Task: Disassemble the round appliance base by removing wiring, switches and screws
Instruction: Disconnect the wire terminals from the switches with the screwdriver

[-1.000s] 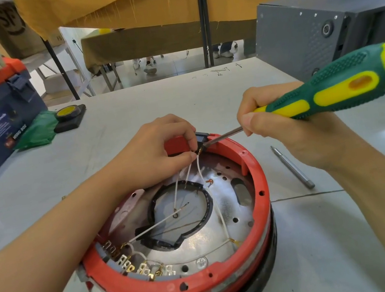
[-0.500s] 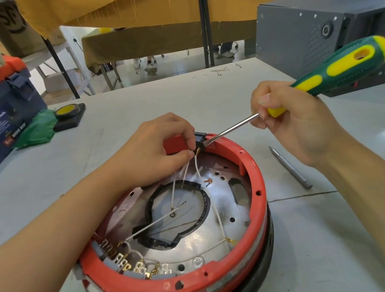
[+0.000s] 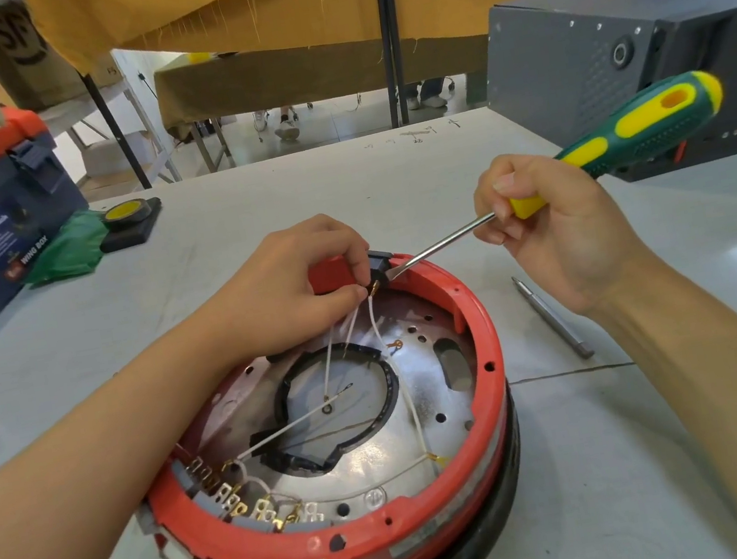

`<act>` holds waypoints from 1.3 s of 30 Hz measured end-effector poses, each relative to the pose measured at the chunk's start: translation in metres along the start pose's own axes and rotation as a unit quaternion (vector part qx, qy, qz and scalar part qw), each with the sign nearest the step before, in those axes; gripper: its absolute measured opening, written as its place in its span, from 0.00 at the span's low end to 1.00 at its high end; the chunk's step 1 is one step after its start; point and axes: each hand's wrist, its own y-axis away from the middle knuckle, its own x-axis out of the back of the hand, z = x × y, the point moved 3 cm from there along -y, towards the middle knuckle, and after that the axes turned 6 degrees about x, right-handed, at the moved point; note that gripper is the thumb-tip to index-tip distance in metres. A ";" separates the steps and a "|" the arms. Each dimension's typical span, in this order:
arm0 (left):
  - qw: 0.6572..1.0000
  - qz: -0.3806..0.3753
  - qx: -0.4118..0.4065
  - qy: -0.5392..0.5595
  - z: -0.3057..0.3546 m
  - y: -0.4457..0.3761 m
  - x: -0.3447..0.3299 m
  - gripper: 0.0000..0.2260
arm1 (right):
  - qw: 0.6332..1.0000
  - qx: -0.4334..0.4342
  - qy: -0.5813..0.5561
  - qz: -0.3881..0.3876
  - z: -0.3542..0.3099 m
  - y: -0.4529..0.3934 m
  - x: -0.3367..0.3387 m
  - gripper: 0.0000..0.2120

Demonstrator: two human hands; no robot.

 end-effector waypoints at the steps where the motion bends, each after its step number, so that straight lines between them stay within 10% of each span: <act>1: 1.000 -0.001 0.000 0.000 0.000 0.000 0.000 0.04 | 1.000 -0.002 -0.006 0.001 0.000 0.000 0.000 0.07; 13: 1.000 -0.006 0.004 0.013 -0.001 0.000 -0.002 0.03 | 0.995 -0.020 0.069 -0.069 0.016 0.004 -0.020 0.09; 39: 0.993 0.076 -0.051 -0.073 0.012 0.008 0.012 0.05 | 0.992 0.076 0.005 0.105 -0.010 0.017 -0.020 0.13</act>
